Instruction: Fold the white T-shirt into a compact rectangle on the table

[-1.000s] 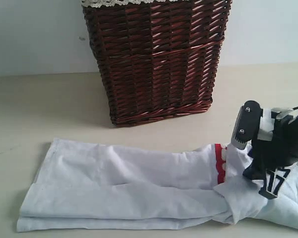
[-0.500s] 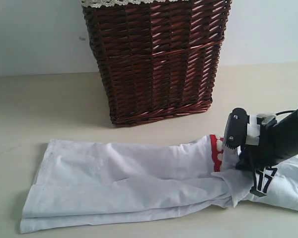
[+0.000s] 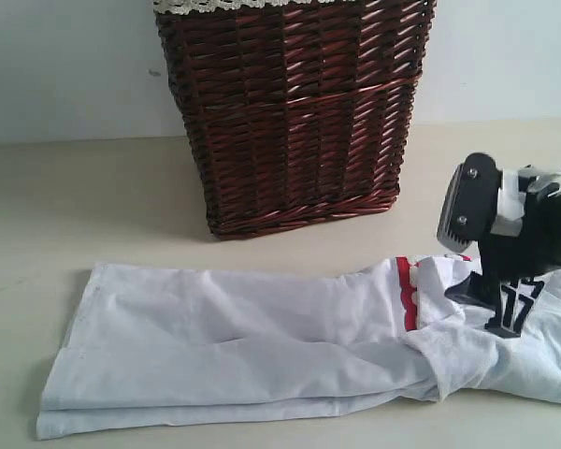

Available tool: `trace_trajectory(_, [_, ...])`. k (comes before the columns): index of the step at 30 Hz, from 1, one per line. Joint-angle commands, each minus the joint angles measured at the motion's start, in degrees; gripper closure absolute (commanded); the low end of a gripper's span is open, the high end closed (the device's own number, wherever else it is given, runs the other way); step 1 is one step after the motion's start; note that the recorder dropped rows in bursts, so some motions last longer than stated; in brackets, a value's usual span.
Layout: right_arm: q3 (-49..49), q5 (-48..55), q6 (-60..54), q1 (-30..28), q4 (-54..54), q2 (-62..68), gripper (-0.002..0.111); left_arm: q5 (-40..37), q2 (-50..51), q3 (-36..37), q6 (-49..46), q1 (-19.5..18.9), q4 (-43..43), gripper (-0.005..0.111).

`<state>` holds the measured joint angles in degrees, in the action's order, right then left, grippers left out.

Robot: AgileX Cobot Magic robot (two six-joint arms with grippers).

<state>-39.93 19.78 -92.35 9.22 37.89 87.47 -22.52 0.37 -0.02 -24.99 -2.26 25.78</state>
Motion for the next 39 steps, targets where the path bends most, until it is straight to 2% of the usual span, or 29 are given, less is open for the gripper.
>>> trace_trajectory(1, [0.1,0.4,4.2,-0.3,2.9,-5.7,0.036,0.3,-0.4,0.0,0.0,0.1,0.1,0.096])
trace_trajectory(13, [0.1,0.6,7.1,-0.3,2.9,-17.4,0.036,0.3,-0.4,0.0,0.0,0.1,0.1,0.096])
trace_trajectory(18, [0.1,-0.4,16.3,-0.3,2.9,-19.0,0.036,0.3,-0.4,0.0,0.0,0.1,0.1,0.096])
trace_trajectory(21, [0.1,-1.1,27.6,-0.4,2.0,-16.9,0.036,0.3,-0.4,0.0,0.0,0.1,0.1,0.096])
trace_trajectory(24, [0.1,-0.9,34.5,-0.4,-4.0,-13.9,0.036,0.3,-0.4,0.0,0.0,0.1,0.1,0.096])
trace_trajectory(26, [-0.1,0.0,49.4,-3.0,-14.3,-10.4,0.036,0.3,-0.4,0.0,0.0,0.1,0.1,0.096])
trace_trajectory(28, [-1.9,6.6,56.6,-8.4,-18.1,-6.9,0.036,0.3,-0.4,0.0,0.0,0.1,0.1,0.096])
trace_trajectory(32, [-5.9,25.1,52.1,-18.7,-17.4,-1.9,0.036,0.3,-0.4,0.0,0.0,0.1,0.1,0.096])
trace_trajectory(34, [-6.0,26.6,47.0,-24.2,-15.1,-1.4,0.036,0.3,-0.4,0.0,0.0,0.1,0.1,0.096])
trace_trajectory(39, [-6.0,28.5,39.0,-31.3,-10.8,-1.4,0.036,0.3,-0.4,0.0,0.0,0.1,0.1,0.096])
